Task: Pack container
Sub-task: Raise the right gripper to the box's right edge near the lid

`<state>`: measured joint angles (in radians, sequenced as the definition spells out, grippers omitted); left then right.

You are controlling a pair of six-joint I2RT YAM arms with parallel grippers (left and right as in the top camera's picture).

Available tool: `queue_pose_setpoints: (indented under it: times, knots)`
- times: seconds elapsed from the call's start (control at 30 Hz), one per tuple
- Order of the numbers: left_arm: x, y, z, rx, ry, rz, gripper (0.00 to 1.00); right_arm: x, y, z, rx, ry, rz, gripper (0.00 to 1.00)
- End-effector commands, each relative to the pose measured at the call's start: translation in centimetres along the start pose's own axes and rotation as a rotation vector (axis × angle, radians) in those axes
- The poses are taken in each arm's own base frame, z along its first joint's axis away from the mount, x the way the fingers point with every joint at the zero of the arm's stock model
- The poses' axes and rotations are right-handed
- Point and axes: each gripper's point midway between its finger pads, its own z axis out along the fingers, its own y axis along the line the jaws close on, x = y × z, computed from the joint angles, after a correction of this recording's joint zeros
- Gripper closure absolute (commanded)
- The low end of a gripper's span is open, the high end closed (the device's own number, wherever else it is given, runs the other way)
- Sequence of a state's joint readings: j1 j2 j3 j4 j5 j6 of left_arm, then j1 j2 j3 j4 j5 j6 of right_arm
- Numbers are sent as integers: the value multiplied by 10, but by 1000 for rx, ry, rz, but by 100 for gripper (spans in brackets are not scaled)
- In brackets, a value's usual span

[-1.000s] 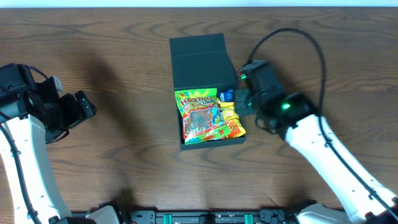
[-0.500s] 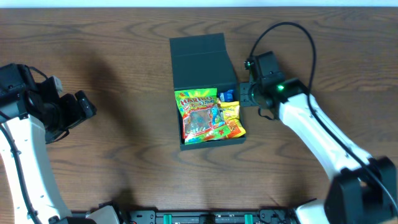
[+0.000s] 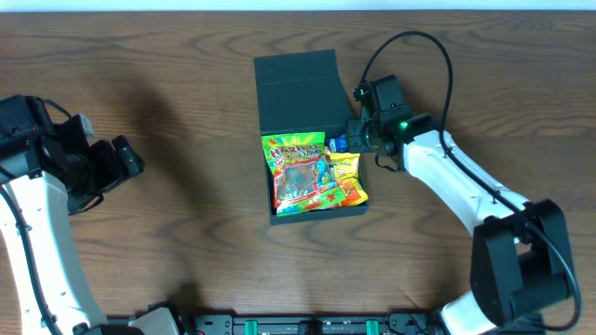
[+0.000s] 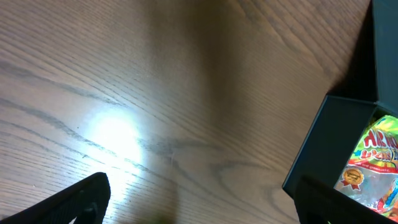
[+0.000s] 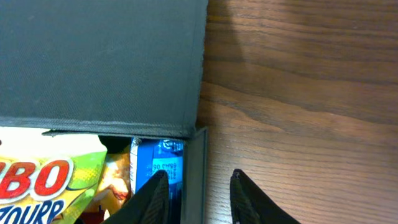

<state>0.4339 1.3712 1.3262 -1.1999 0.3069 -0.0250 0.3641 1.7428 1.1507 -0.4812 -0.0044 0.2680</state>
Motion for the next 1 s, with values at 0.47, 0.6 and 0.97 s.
queue_pose_setpoints:
  times: [0.47, 0.6, 0.97]
  knots:
    - [-1, 3, 0, -13, 1, 5, 5, 27, -45, 22, 150, 108, 261, 99]
    - [-1, 3, 0, -13, 1, 5, 5, 44, -55, 18, 203, 165, 317, 99]
    - [-1, 3, 0, -13, 1, 5, 5, 32, -56, -38, 218, 92, 317, 83]
